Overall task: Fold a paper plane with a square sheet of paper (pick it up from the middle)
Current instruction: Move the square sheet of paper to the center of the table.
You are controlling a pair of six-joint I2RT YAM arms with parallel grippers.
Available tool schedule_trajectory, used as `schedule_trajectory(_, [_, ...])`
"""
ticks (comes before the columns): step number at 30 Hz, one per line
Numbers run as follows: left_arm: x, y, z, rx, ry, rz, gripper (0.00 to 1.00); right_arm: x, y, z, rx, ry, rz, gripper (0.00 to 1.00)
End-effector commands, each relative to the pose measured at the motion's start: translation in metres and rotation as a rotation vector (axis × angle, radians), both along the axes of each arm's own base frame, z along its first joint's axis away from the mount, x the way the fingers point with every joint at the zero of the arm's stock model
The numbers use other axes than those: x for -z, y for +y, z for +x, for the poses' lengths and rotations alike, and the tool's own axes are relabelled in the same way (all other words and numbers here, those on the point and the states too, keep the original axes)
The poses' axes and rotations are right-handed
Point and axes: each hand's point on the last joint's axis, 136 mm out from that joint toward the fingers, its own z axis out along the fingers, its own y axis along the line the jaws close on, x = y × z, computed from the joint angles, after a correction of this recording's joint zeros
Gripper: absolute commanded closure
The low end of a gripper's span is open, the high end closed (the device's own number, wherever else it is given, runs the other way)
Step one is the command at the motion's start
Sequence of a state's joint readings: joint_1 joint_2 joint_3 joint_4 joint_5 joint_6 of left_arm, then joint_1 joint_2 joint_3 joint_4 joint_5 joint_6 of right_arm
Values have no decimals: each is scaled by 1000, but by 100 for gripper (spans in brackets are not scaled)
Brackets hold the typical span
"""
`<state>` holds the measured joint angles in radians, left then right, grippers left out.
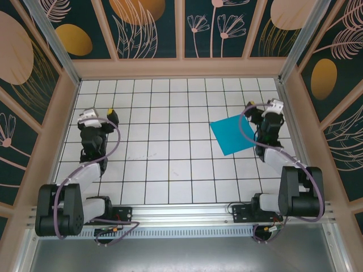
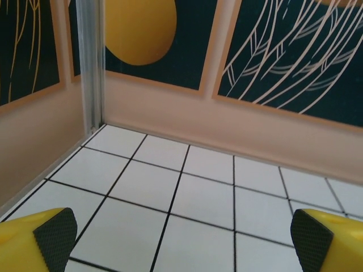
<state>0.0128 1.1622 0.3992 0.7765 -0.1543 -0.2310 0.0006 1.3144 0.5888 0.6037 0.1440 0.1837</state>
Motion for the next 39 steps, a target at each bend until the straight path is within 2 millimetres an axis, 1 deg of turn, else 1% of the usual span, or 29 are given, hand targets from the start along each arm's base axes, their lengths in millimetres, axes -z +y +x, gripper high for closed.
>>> schedule_trajectory(1, [7, -4, -1, -4, 120, -171, 1, 39, 12, 1, 36, 266, 67, 1])
schedule_trajectory(3, [2, -10, -1, 16, 143, -230, 1, 52, 34, 7, -25, 362, 81, 1])
schedule_trajectory(5, [-2, -18, 1, 60, 161, -252, 1, 68, 58, 12, -100, 461, 144, 1])
schedule_trajectory(6, [-2, -18, 2, 53, 165, -281, 1, 74, 69, 13, -133, 498, 181, 1])
schedule_trajectory(8, [0, -18, 2, 45, 191, -302, 1, 85, 77, 15, -144, 547, 254, 1])
schedule_trajectory(9, [2, -20, 2, 53, 203, -307, 2, 91, 79, 16, -135, 568, 283, 1])
schedule_trajectory(12, [6, -27, 4, 94, 240, -313, 2, 109, 85, 18, -125, 652, 345, 1])
schedule_trajectory(14, [11, -34, 6, 128, 282, -315, 2, 123, 89, 15, -120, 714, 382, 2])
schedule_trajectory(17, [16, -42, 9, 170, 326, -315, 2, 141, 92, 4, -103, 777, 421, 2])
schedule_trajectory(21, [20, -50, 10, 214, 343, -328, 1, 157, 91, -10, -81, 825, 441, 2])
schedule_trajectory(24, [22, -52, 12, 223, 351, -332, 1, 171, 94, -20, -81, 872, 459, 3])
schedule_trajectory(30, [26, -52, 13, 222, 362, -330, 2, 188, 108, -37, -93, 946, 464, 3])
schedule_trajectory(32, [27, -53, 13, 229, 370, -335, 2, 192, 118, -45, -106, 973, 471, 4])
schedule_trajectory(35, [28, -61, 14, 276, 379, -336, 2, 199, 141, -63, -152, 1031, 480, 5])
schedule_trajectory(37, [27, -66, 15, 305, 383, -343, 2, 203, 161, -75, -190, 1060, 475, 5])
schedule_trajectory(39, [27, -70, 15, 326, 385, -350, 2, 207, 191, -91, -241, 1099, 459, 5])
